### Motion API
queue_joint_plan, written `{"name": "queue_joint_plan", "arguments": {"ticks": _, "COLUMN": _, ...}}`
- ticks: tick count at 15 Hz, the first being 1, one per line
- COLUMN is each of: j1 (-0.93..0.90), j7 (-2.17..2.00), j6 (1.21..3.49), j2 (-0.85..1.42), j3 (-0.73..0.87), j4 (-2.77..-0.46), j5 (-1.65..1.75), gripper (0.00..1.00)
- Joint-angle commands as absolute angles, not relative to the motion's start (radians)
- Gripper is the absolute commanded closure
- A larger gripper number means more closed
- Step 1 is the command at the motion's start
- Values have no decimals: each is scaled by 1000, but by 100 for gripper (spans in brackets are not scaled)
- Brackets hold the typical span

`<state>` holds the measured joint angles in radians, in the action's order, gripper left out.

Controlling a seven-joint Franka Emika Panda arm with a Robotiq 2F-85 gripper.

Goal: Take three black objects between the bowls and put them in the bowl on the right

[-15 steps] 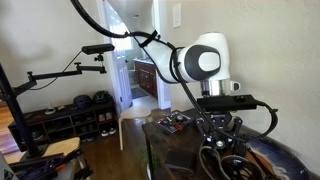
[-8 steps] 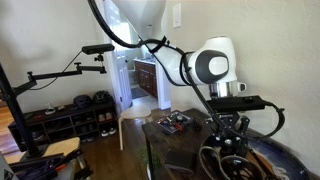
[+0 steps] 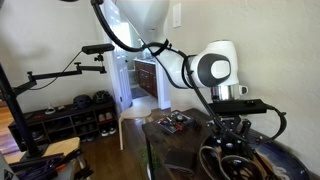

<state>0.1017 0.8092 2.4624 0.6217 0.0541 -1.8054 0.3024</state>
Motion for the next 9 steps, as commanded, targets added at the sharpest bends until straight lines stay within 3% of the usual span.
{"name": "queue_joint_plan", "arguments": {"ticks": 1, "j1": 116, "j7": 793, "j6": 2447, "j2": 598, "j3": 59, "j4": -1837, "j5": 320, "gripper": 26}}
{"name": "queue_joint_plan", "arguments": {"ticks": 5, "j1": 111, "j7": 782, "j6": 2443, "j2": 570, "j3": 74, "j4": -1864, "j5": 332, "gripper": 2}}
{"name": "queue_joint_plan", "arguments": {"ticks": 9, "j1": 108, "j7": 773, "j6": 2444, "j2": 533, "j3": 73, "j4": -1886, "j5": 330, "gripper": 0}}
